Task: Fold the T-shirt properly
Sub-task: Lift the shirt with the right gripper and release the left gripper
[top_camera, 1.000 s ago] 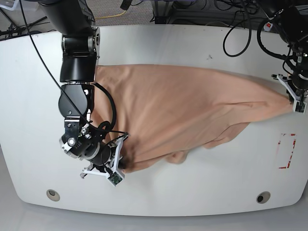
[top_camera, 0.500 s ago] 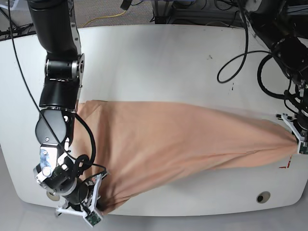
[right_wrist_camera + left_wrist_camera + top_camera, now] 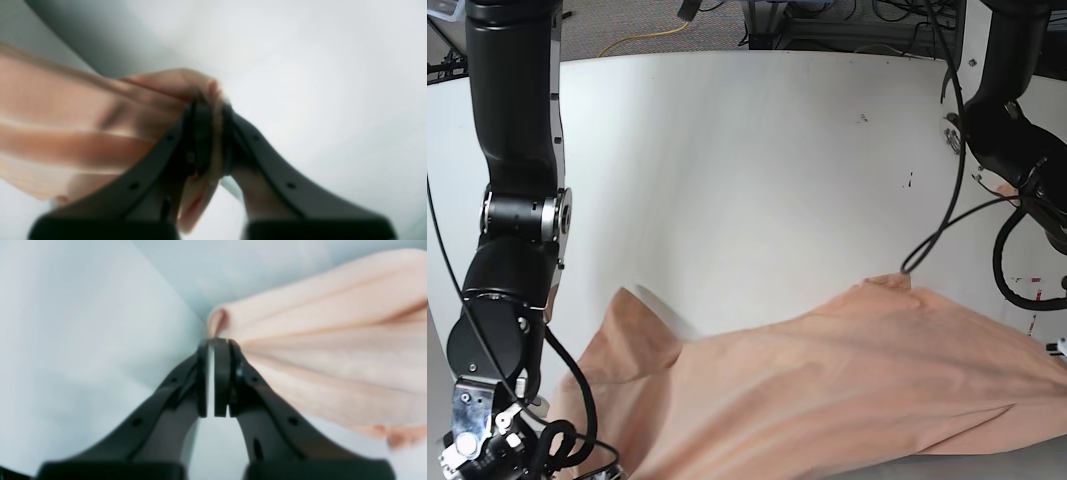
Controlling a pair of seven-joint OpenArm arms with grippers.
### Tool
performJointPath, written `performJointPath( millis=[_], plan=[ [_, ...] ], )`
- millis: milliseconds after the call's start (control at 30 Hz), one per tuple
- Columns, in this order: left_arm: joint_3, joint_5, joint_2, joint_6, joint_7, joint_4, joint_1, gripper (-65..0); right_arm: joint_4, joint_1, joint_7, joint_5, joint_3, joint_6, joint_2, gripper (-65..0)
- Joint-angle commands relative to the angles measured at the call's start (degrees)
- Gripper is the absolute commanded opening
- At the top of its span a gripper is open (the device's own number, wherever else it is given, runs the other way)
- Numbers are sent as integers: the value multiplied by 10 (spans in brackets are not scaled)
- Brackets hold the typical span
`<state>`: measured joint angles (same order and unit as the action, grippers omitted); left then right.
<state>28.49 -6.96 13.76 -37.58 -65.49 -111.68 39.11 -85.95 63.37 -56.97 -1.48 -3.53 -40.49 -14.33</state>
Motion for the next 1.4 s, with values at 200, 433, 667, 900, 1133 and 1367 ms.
performJointPath(
  millis=[200,433,667,900,1133,1367],
  plan=[
    [-1,4,46,2,-20,-8,88,-650,-96,42,-51,3,7,5,-41,-650],
    [-1,6,47,-2,-18,-10,32,-650,-184,-69,-85,3,64,5,-51,-650],
    [3,7,33,-4,-17,-12,-57,-650,-220,-152,-85,3,74,5,-50,-650],
    [0,8,-11,-4,-17,-12,-124,-650,-219,-173,-83,3,74,5,-50,-650],
    [-8,7,-78,-24,-17,-12,-156,-518,-218,-180,-83,3,70,5,-36,-650],
    [26,7,-69,-24,-16,-11,-140,-467,-221,-145,-83,3,-10,5,15,-650]
  ],
)
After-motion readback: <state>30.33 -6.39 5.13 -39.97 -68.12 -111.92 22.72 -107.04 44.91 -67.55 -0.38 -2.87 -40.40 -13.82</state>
